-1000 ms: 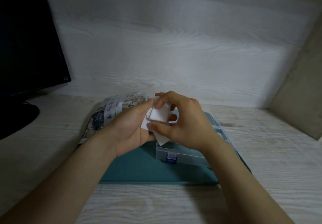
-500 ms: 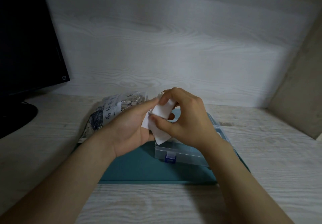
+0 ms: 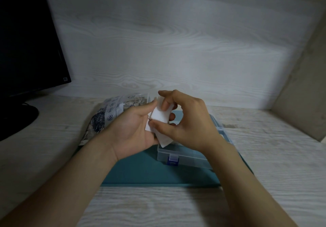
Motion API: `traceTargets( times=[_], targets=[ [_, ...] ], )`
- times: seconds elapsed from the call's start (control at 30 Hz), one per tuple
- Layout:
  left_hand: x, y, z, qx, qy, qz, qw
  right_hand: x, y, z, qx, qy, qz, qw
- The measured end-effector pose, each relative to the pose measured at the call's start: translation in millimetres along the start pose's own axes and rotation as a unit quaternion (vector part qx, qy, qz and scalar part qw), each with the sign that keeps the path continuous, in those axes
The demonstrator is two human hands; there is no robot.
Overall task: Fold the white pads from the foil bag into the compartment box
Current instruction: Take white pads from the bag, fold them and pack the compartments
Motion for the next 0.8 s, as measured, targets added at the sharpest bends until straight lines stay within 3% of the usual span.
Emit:
traceTargets(
  times=[0.2, 0.37, 0.6, 0.73, 0.8],
  targets=[
    [-5, -3, -4, 0.0, 0.016, -0.027, 1.0, 5, -7, 3, -0.031, -0.015, -0.003, 0.999],
    [1, -4, -4, 0.015, -0.01, -0.072, 0.997, -5, 18, 0, 0.154, 0.027, -0.153, 0.976],
    [1, 8, 3, 0.094, 0.036, -0.12, 0.988, -26, 43, -3, 0.278, 0.126, -0.257, 0.917],
    [-5, 21, 3, 0.193, 0.106, -0.189, 0.957, -40, 63, 0, 0.333, 0.193, -0.28, 0.879],
    [-4, 32, 8, 0.279, 0.13, -0.282, 0.909, -44, 75, 2, 0.349, 0.192, -0.244, 0.884]
  ],
)
Point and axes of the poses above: each hand's wrist, its own z-axis away from the middle knuckle, its own x-axis out of the palm, y = z × x, the point moved 9 cm from there along -z, towards the middle knuckle, and after that the axes turned 14 degrees about y, right-handed, at the moved point
